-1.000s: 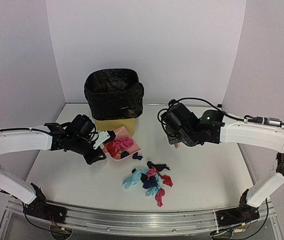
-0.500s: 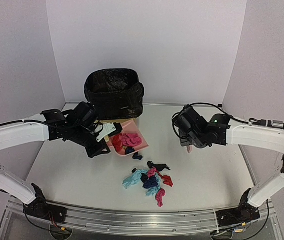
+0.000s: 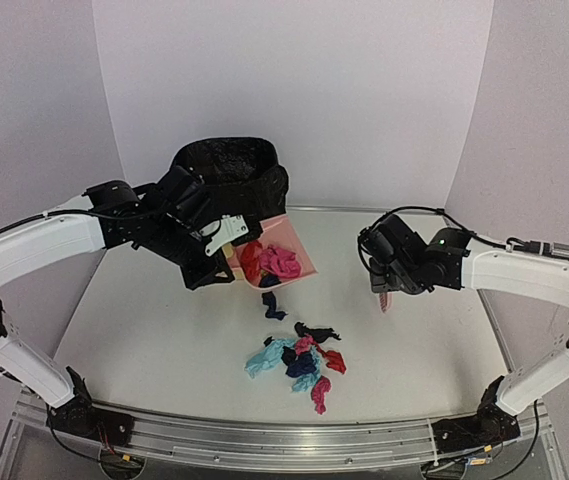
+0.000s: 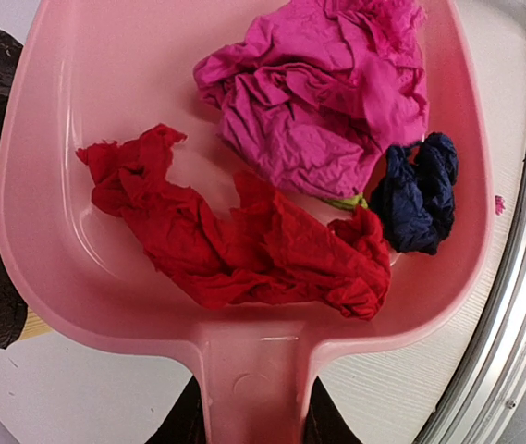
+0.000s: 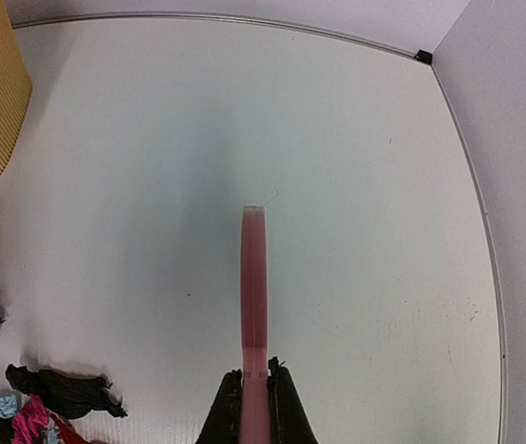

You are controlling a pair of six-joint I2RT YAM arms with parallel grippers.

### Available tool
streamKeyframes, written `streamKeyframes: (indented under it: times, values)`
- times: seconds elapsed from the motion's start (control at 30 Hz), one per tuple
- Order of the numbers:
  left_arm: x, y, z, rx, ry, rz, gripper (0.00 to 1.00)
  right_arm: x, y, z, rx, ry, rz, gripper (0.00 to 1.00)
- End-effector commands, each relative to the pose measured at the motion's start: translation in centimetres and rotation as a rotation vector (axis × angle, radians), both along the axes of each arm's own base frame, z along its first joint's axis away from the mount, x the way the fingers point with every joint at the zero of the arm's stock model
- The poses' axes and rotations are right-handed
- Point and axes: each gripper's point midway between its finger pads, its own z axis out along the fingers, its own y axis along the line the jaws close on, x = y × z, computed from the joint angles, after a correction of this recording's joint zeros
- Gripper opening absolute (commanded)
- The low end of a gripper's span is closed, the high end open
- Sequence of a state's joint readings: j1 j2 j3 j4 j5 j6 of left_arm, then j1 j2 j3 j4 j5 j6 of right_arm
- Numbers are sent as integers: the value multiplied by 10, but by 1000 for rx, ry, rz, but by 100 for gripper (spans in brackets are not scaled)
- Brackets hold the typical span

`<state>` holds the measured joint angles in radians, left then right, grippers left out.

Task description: Sweep away the paper scraps from the table

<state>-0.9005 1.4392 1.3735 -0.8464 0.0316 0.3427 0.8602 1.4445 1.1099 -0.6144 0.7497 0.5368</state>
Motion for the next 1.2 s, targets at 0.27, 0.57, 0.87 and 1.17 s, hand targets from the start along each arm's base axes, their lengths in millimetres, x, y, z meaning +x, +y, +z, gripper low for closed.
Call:
streamKeyframes:
  times: [0.27, 0.57, 0.87, 1.17]
  values:
    - [14, -26, 44, -46, -16, -23, 0, -3, 0, -3, 26, 28, 7, 0]
    - [25, -37, 70, -98, -58, -5, 0, -4, -1, -5, 18, 36, 13, 0]
    - [40, -50, 96, -142, -114, -9, 0, -7, 0, -12, 21, 66, 25, 0]
    - [73, -42, 110, -170, -104, 48, 0, -15, -1, -13, 44, 86, 42, 0]
